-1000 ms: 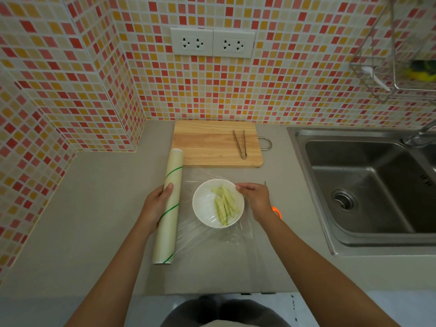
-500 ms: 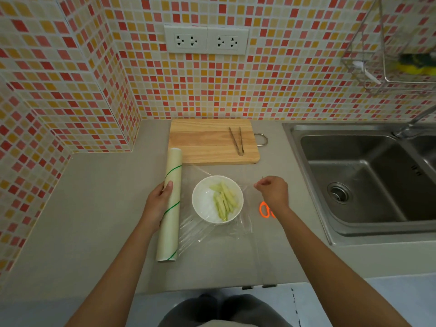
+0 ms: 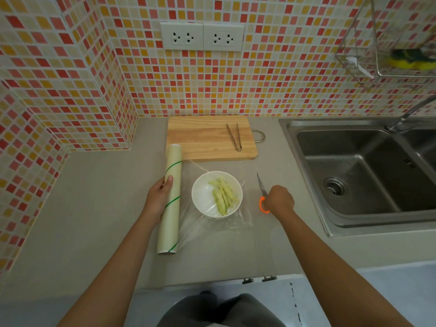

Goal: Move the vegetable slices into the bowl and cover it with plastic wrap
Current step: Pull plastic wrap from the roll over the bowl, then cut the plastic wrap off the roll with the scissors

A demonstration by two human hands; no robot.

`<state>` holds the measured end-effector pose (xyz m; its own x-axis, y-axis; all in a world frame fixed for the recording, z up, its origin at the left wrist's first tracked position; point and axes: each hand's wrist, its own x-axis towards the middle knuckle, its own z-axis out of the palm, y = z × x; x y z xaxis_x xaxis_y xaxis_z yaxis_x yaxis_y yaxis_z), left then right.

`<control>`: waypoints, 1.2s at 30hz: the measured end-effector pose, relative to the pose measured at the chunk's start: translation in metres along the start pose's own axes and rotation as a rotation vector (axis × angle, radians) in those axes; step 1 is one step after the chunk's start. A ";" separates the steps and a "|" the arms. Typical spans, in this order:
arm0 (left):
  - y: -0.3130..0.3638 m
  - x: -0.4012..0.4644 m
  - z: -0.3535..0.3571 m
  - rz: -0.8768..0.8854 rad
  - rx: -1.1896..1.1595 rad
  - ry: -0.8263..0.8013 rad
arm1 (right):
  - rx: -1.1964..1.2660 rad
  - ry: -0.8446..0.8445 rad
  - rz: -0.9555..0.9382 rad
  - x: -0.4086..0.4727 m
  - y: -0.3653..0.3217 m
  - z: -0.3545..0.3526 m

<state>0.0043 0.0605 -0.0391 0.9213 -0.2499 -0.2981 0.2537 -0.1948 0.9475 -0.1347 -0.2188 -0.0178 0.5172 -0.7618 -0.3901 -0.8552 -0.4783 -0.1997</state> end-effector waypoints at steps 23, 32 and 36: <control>0.007 -0.006 0.000 0.009 -0.038 0.051 | 0.896 -0.862 -0.224 -0.155 -0.010 0.034; 0.006 -0.003 0.001 0.002 0.001 0.031 | 0.754 -0.943 -0.167 -0.189 -0.005 0.047; 0.008 -0.003 0.000 0.019 0.009 0.024 | 0.739 -1.007 -0.137 -0.195 -0.001 0.047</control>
<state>0.0036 0.0593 -0.0303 0.9328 -0.2309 -0.2768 0.2333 -0.1986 0.9519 -0.2363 -0.0498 0.0162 0.6258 0.1016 -0.7734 -0.7800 0.0795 -0.6207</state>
